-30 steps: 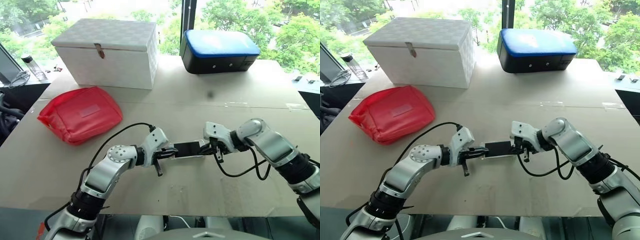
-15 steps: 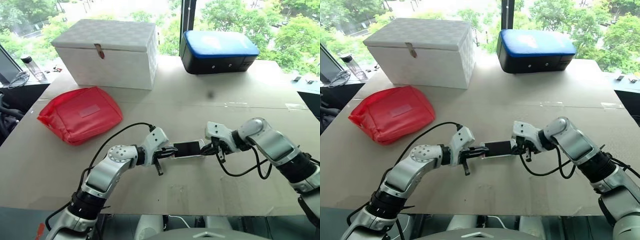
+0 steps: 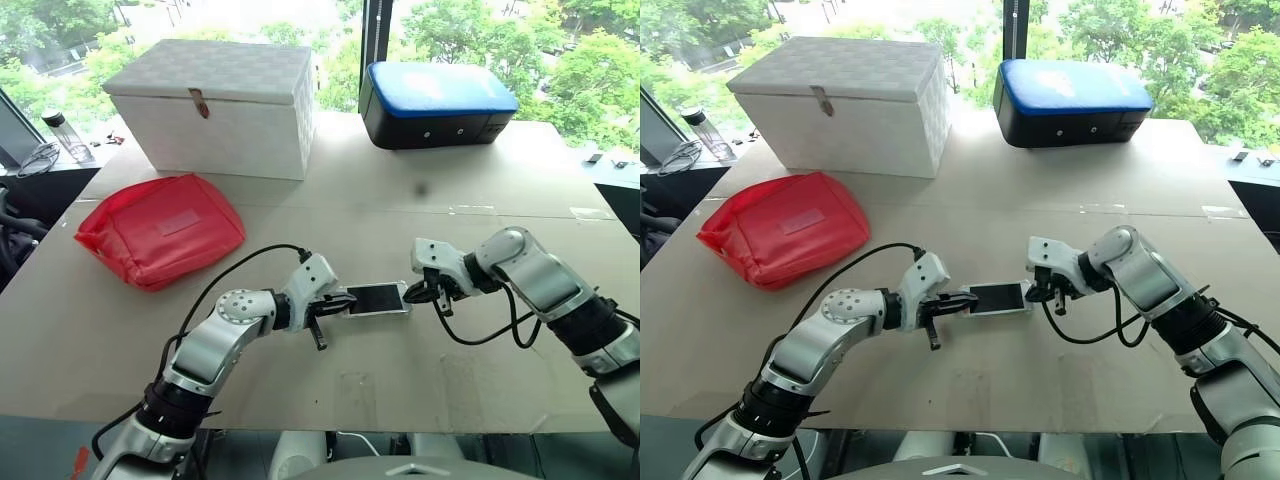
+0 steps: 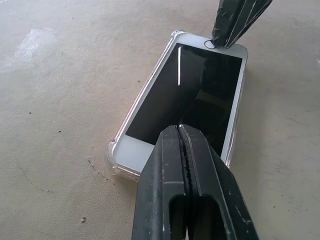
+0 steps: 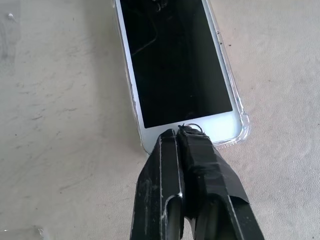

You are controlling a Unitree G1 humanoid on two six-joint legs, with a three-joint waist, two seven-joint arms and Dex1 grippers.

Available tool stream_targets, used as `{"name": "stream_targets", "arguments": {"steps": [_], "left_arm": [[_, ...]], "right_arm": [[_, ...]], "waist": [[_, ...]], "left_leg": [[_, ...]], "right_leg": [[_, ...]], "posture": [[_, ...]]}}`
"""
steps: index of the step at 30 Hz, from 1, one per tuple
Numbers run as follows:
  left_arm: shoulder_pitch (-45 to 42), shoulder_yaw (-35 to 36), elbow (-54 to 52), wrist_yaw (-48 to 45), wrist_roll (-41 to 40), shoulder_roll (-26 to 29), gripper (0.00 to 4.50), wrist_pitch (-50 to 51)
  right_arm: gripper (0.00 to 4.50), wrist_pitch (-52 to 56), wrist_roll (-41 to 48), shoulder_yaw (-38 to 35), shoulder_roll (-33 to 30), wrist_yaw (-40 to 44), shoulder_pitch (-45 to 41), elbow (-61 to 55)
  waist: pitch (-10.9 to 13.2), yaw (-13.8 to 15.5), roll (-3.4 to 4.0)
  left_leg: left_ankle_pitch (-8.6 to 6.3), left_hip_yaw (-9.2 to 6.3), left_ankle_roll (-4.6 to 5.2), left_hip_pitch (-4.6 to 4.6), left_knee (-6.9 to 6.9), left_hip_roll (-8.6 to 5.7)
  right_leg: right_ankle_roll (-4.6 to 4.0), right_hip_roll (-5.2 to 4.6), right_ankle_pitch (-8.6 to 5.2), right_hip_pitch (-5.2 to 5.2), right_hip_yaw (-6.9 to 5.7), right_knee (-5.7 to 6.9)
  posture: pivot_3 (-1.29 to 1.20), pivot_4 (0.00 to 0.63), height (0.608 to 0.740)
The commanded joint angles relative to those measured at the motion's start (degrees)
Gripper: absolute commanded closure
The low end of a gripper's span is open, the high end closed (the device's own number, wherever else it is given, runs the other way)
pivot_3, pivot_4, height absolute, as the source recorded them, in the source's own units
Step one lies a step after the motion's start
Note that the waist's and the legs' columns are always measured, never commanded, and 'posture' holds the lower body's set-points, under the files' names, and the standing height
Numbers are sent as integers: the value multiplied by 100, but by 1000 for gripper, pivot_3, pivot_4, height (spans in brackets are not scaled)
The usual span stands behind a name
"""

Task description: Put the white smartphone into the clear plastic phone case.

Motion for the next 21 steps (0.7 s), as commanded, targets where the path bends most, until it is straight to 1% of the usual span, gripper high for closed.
{"name": "stream_targets", "arguments": {"steps": [1, 15, 19, 21], "left_arm": [[63, -43, 27, 68, 99, 13, 4482, 127], [-3, -48, 13, 85, 58, -39, 4482, 210], [-20, -53, 12, 94, 61, -66, 4482, 228], [-16, -48, -2, 96, 60, -72, 4482, 241]], "right_arm": [[4500, 279, -647, 1163, -17, 110, 703, 696], [4500, 134, -993, 1218, 82, 198, 815, 889], [4500, 110, -1069, 1228, 85, 234, 850, 917], [4500, 98, -1098, 1242, 95, 244, 866, 940]], "waist": [[-2, 0, 1], [-10, -2, -1], [-10, 1, -1], [-10, 1, -1]], "left_leg": [[0, 0, 0, 1, -1, 0], [-1, 1, -2, 33, -46, -1], [-2, -1, -4, 86, -98, -3], [-7, -2, -12, 86, -102, -3]], "right_leg": [[1, 0, 0, 0, 0, -1], [5, -29, -2, 4, -33, -20], [8, -42, -2, 55, -62, -75], [8, -42, -2, 56, -63, -81]], "posture": [[0, 150, 734], [0, 150, 734], [0, 150, 734], [0, 150, 734]]}}
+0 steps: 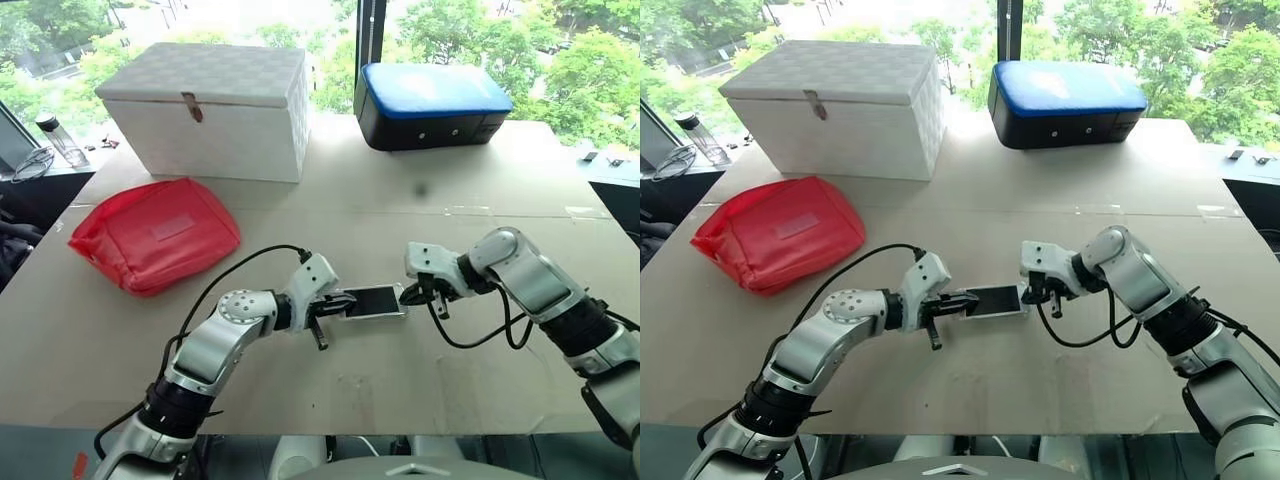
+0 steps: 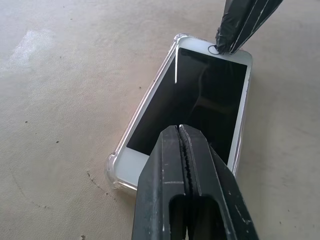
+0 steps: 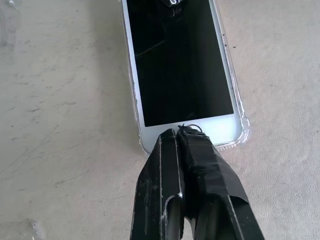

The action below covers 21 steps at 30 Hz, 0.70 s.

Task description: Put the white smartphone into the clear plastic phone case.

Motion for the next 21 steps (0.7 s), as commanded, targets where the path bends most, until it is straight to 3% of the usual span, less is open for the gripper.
{"name": "stream_targets", "arguments": {"steps": [1, 21], "left_arm": [[4, -40, -2, 31, 61, -6, 4482, 84], [92, -35, -22, 19, 65, 9, 4482, 58]], "right_arm": [[4500, 280, -720, 1226, -97, 27, 861, 948], [4500, 232, -853, 1366, -51, 149, 947, 877]], "waist": [[0, 0, 0], [0, -2, 0]], "left_leg": [[-3, 0, -5, 0, -1, 0], [-8, -6, -13, 1, -11, 0]], "right_leg": [[0, 0, 0, 0, 0, -2], [2, 0, -3, 0, -2, -13]], "posture": [[0, 150, 734], [0, 150, 734]]}}
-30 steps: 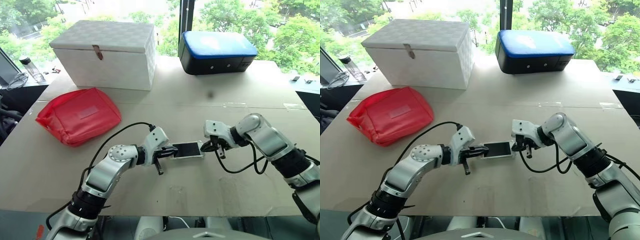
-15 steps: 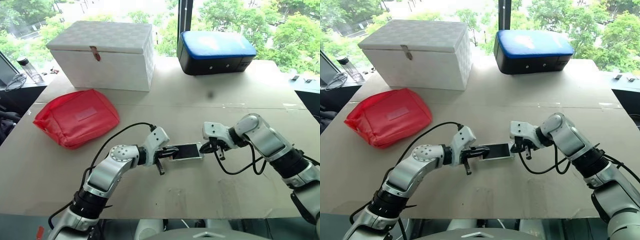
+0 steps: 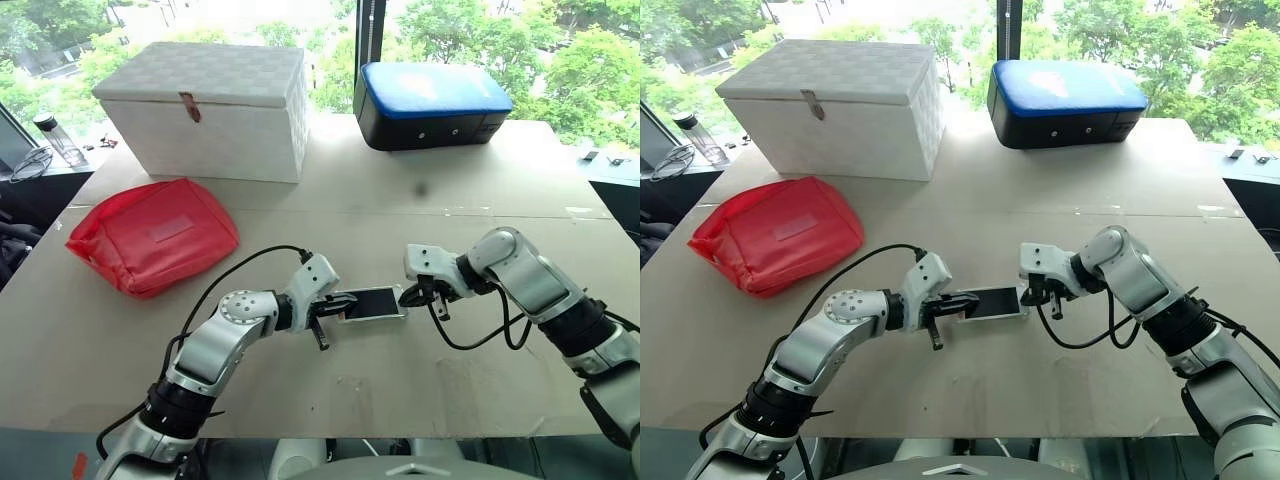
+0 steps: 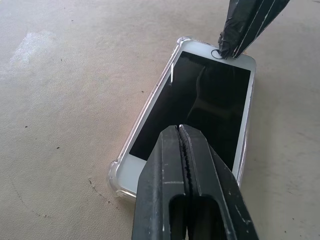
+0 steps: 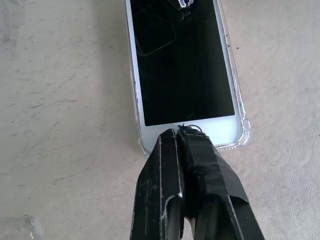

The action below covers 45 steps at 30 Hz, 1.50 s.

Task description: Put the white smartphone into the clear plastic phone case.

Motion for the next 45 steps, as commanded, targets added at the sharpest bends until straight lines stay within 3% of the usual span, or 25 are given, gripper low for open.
{"name": "stream_targets", "arguments": {"steps": [1, 11, 22, 38, 45], "left_arm": [[87, -36, 6, 13, 67, 29, 4482, 33], [158, -50, 91, -3, 101, 72, 4482, -98], [285, -51, 57, 0, 110, 111, 4482, -177], [371, -22, -78, 43, 70, 113, 4482, -89], [406, 20, -147, 58, 53, 122, 4482, -45]], "right_arm": [[4500, 310, -765, 1374, -87, 34, 947, 872], [4500, 214, -888, 1483, -16, -1, 1108, 1074], [4500, 31, -1082, 1523, 55, 23, 1192, 1378], [4500, -195, -1311, 1645, 204, -6, 1330, 1719], [4500, -394, -995, 1161, 420, -299, 1423, 1686]], "waist": [[0, 0, 0], [-3, -1, -1], [-27, 6, -2], [-77, 7, 12], [-82, 4, 10]], "left_leg": [[0, 0, 0, 0, 0, 0], [-4, -11, -6, 14, -17, 0], [-21, -19, -35, 90, -76, 0], [-38, -63, -63, 106, -89, 0], [-49, -83, -80, 125, -91, -1]], "right_leg": [[0, 0, 0, 0, 0, 0], [4, -1, -2, 0, 0, -15], [5, -8, -2, 22, 0, -54], [5, -8, -2, 22, -21, -88], [5, -8, -2, 22, -25, -88]], "posture": [[0, 150, 734], [0, 150, 734], [0, 150, 734], [0, 150, 734], [0, 150, 734]]}}
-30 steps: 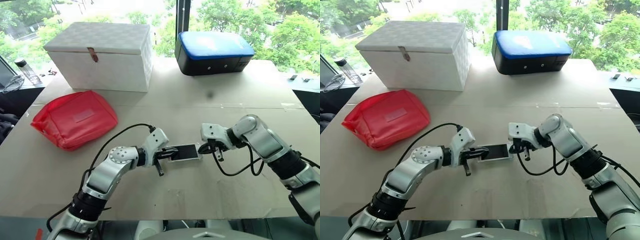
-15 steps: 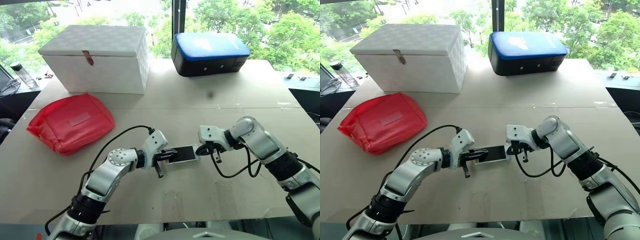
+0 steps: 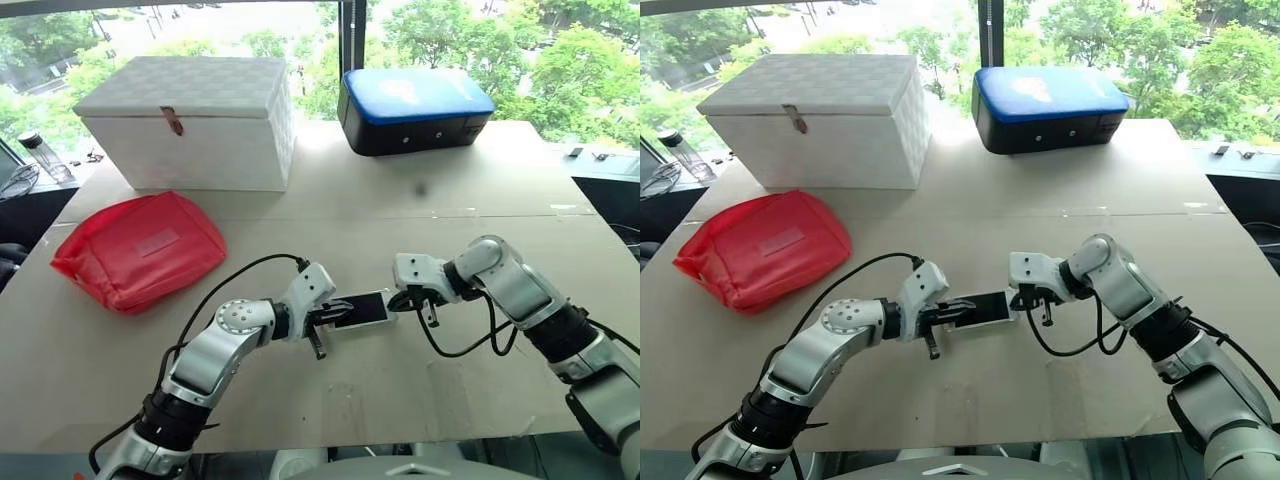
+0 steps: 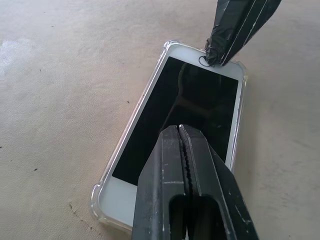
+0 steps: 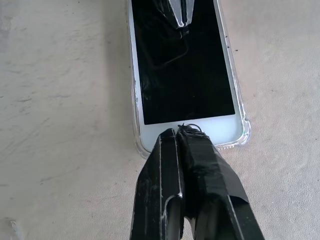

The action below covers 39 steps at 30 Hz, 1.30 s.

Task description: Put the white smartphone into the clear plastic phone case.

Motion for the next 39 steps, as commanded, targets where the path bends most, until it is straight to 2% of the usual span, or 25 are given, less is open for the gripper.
{"name": "stream_targets", "arguments": {"steps": [1, 4, 8, 10, 11, 15, 19, 21, 24, 25, 26, 27, 28, 29, 31, 34, 35, 39], "left_arm": [[106, 36, -86, 37, 38, 33, 4482, 28], [251, 216, -187, 106, -57, -79, 4482, -178], [459, 546, -378, 204, -245, -262, 4482, -422], [568, 693, -455, 257, -329, -352, 4482, -550], [627, 768, -478, 297, -358, -399, 4482, -631], [888, 993, -536, 377, -481, -531, 4482, -788], [974, 1333, -515, 521, -724, -748, 4500, -937], [972, 1538, -560, 645, -877, -902, 4500, -1003], [1038, 1858, -726, 695, -1144, -1032, 4500, -1067], [1092, 1972, -801, 703, -1217, -1047, 3978, -1110], [1160, 2063, -871, 687, -1274, -1032, 3680, -1139], [1254, 2144, -941, 661, -1328, -986, 3443, -1149], [1401, 2246, -1019, 624, -1374, -912, 2847, -1158], [1514, 2316, -1081, 598, -1410, -861, 2581, -1163], [1788, 2474, -1207, 545, -1512, -749, 1496, -1135], [2364, 2680, -1503, 382, -1636, -502, 267, -1089], [2627, 2776, -1632, 296, -1695, -390, 58, -1062], [3257, 3094, -1916, 272, -1849, -173, 58, -1003]], "right_arm": [[4500, 95, -446, 835, 97, -341, 1270, 1356], [4500, -382, 329, -288, 472, -774, 1521, 836], [4500, -822, 961, -1209, 655, -1174, 1957, 43], [4500, -1007, 1345, -1609, 821, -1380, 2166, -219], [4500, -1026, 1403, -1739, 852, -1526, 2241, -303], [4500, -1084, 1605, -2125, 834, -1864, 2490, -485], [3319, -1069, 2027, -2569, 881, -2100, 2692, -767], [2310, -1103, 2212, -2770, 882, -2210, 2818, -949], [951, -1129, 2396, -2967, 793, -2287, 3070, -1233], [429, -1139, 2440, -3027, 736, -2288, 3185, -1347], [4, -1136, 2493, -3089, 675, -2286, 3291, -1463], [0, -1134, 2549, -3172, 616, -2305, 3397, -1586], [0, -1068, 2659, -3299, 542, -2326, 3531, -1773], [0, -1023, 2739, -3382, 489, -2346, 3632, -1910], [0, -1032, 2823, -3566, 330, -2350, 3868, -2177], [0, -1208, 2846, -3859, 61, -2277, 4308, -2415], [0, -1270, 2849, -3985, -38, -2246, 4486, -2481], [0, -1442, 3025, -4375, -134, -2256, 4869, -2615]], "waist": [[0, -2, -5], [38, -16, 0], [207, -14, 23], [254, 3, 6], [279, 4, 14], [352, -6, 19], [437, 4, 6], [468, 20, 9], [516, 44, 16], [525, 44, 22], [529, 41, 24], [534, 40, 25], [534, 40, 24], [535, 41, 25], [535, 38, 25], [536, 38, 24], [537, 38, 23], [542, 41, 22]], "left_leg": [[-6, -9, -8, 8, 0, 0], [-22, -50, -35, 40, -4, 0], [-40, -106, -65, 42, -2, -1], [-54, -111, -88, 5, 9, -1], [-45, -120, -75, -47, 14, 1], [-32, -110, -109, -60, 19, -6], [-46, -109, -91, -84, 57, -10], [-64, -143, -63, -134, 111, -8], [-81, -147, -35, -143, 137, -12], [-83, -147, -31, -148, 150, -12], [-87, -148, -25, -151, 167, -12], [-88, -148, -23, -152, 170, -12], [-89, -147, -23, -155, 174, -12], [-87, -147, -25, -155, 174, -12], [-78, -146, -42, -157, 176, -13], [-80, -144, -46, -158, 177, -13], [-83, -144, -45, -158, 178, -13], [-92, -141, -42, -157, 189, -13]], "right_leg": [[0, 0, 0, 0, 0, -1], [0, 0, 0, 1, -14, -2], [4, 0, 3, -29, -54, -2], [9, 2, 44, -68, -77, 7], [-19, 14, 62, -108, -90, 12], [-43, 65, 75, -113, -108, 12], [-38, 56, 75, -115, -115, 9], [-29, 58, 78, -131, -136, 9], [24, 50, 83, -130, -133, 5], [31, 49, 88, -129, -131, 5], [34, 49, 89, -128, -130, 9], [34, 49, 90, -127, -129, 10], [34, 49, 91, -128, -128, 10], [30, 50, 93, -127, -128, 10], [12, 53, 103, -123, -126, 10], [12, 55, 103, -123, -126, 10], [13, 56, 102, -122, -126, 8], [34, 56, 89, -125, -122, 7]], "posture": [[0, 150, 734], [0, 150, 734], [0, 150, 734], [0, 150, 734], [0, 150, 734], [0, 150, 734], [0, 150, 734], [0, 150, 734], [0, 150, 734], [0, 150, 734], [0, 150, 734], [0, 150, 734], [0, 150, 734], [0, 150, 734], [0, 150, 734], [0, 150, 734], [0, 150, 734], [0, 150, 734]]}}
